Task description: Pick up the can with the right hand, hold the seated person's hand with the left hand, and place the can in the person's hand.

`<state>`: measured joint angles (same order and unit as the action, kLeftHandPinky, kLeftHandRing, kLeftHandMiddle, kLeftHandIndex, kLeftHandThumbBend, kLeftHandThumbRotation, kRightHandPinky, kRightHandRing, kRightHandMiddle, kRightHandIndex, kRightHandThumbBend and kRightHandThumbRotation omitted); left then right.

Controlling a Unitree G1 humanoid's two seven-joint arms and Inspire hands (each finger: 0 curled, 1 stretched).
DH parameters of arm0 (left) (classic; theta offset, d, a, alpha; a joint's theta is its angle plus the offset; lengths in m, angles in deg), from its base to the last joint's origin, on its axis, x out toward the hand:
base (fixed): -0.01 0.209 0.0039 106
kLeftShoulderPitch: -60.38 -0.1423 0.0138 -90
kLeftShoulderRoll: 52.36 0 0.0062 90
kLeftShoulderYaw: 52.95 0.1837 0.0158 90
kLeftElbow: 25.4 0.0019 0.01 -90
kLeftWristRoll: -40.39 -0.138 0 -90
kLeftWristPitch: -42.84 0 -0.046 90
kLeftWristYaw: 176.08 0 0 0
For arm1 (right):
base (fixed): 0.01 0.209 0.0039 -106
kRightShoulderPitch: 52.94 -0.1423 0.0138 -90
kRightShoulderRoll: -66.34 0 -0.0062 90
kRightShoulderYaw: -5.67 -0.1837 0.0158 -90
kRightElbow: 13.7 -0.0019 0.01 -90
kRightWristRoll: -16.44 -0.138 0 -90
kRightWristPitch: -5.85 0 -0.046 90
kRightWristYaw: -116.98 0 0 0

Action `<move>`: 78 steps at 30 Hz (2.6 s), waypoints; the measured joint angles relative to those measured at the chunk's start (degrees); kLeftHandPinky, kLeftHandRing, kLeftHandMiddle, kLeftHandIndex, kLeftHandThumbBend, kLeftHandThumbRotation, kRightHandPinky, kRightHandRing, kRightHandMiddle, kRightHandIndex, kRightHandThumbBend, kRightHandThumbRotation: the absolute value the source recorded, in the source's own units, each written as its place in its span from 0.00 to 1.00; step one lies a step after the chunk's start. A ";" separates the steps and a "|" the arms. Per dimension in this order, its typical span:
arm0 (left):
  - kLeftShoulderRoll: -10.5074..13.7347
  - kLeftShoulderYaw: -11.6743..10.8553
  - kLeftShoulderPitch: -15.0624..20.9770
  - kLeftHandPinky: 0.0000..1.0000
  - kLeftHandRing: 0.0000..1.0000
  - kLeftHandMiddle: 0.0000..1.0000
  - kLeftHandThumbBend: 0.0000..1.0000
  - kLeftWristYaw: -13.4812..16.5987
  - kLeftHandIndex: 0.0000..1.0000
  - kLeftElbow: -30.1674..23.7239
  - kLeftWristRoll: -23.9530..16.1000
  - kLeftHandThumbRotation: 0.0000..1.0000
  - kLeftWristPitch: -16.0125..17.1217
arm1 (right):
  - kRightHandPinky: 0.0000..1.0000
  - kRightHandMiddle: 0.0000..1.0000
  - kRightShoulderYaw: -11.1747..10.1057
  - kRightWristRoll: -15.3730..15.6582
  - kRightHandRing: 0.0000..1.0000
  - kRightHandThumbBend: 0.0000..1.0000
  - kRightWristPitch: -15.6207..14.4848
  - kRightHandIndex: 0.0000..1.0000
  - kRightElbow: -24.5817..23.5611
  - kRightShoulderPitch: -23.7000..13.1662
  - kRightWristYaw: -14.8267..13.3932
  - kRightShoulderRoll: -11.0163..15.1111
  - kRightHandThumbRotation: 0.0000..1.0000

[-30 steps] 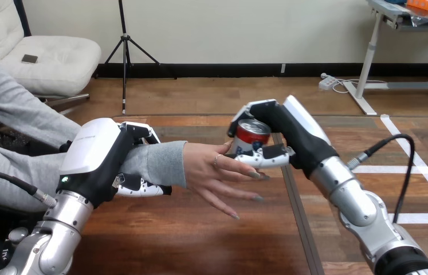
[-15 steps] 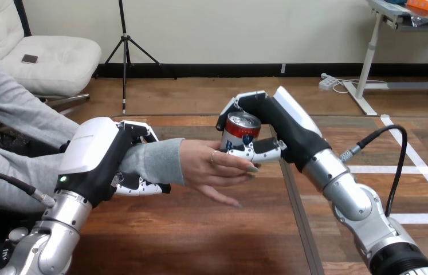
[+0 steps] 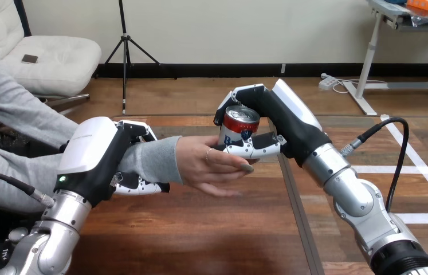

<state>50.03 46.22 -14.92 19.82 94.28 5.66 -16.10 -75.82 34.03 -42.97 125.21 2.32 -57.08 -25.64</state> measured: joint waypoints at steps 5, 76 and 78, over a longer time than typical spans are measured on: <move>-0.01 0.00 0.00 0.17 0.20 0.29 0.77 0.26 0.41 0.00 0.01 0.00 0.00 | 0.32 0.42 0.00 -0.45 0.36 0.62 -0.11 0.46 -0.68 0.15 0.17 -0.03 0.00; -0.10 0.00 -0.11 0.22 0.25 0.33 0.77 0.70 0.41 0.00 0.51 0.00 -0.09 | 0.35 0.47 -0.14 -5.57 0.41 0.61 -6.30 0.52 -3.90 1.71 3.68 -0.29 0.00; -0.10 0.00 -0.11 0.21 0.25 0.33 0.77 0.70 0.41 0.00 0.50 0.00 -0.09 | 0.34 0.47 -0.14 -5.68 0.41 0.61 -6.42 0.52 -3.91 1.72 3.76 -0.29 0.01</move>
<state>49.93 46.22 -15.04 20.52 94.29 6.16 -16.19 -75.96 28.35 -49.38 121.30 4.04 -53.32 -25.94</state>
